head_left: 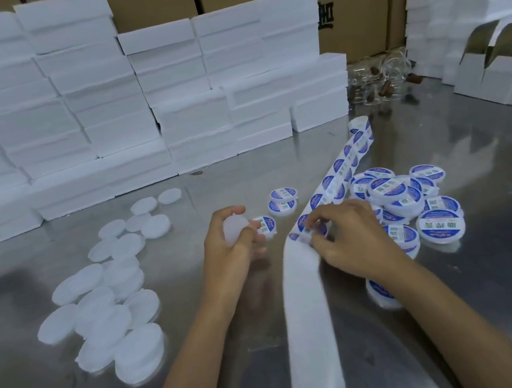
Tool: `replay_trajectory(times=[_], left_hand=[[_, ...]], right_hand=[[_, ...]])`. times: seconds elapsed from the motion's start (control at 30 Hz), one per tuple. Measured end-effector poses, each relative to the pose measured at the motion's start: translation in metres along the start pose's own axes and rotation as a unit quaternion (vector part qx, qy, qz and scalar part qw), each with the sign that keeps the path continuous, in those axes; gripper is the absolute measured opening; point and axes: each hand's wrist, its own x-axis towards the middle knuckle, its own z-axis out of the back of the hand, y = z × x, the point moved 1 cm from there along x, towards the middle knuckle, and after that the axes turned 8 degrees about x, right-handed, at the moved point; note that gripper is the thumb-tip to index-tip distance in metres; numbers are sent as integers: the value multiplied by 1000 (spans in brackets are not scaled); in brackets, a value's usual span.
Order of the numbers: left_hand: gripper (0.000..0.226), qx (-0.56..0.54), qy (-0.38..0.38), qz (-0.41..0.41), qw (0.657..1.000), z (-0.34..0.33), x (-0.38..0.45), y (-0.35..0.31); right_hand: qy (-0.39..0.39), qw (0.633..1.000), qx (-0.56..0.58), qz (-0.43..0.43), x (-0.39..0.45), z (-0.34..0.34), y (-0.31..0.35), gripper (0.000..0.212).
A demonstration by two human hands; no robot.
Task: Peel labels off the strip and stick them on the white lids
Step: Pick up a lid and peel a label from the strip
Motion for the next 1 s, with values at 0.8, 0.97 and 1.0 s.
replay_trajectory(times=[0.8,0.97,1.0], left_hand=[[21,-74,98,25,992,-6,-2,3],[21,-76,97,29,992,-5,-1,3],[22,-77,97,31,992,-6,-1,4]], right_hand=[[92,994,-52,9,-13,-29,19,32],[85,996,-30,-16,-13,-29,19,20],[86,996,-33,-18,-13,-29,19,19]])
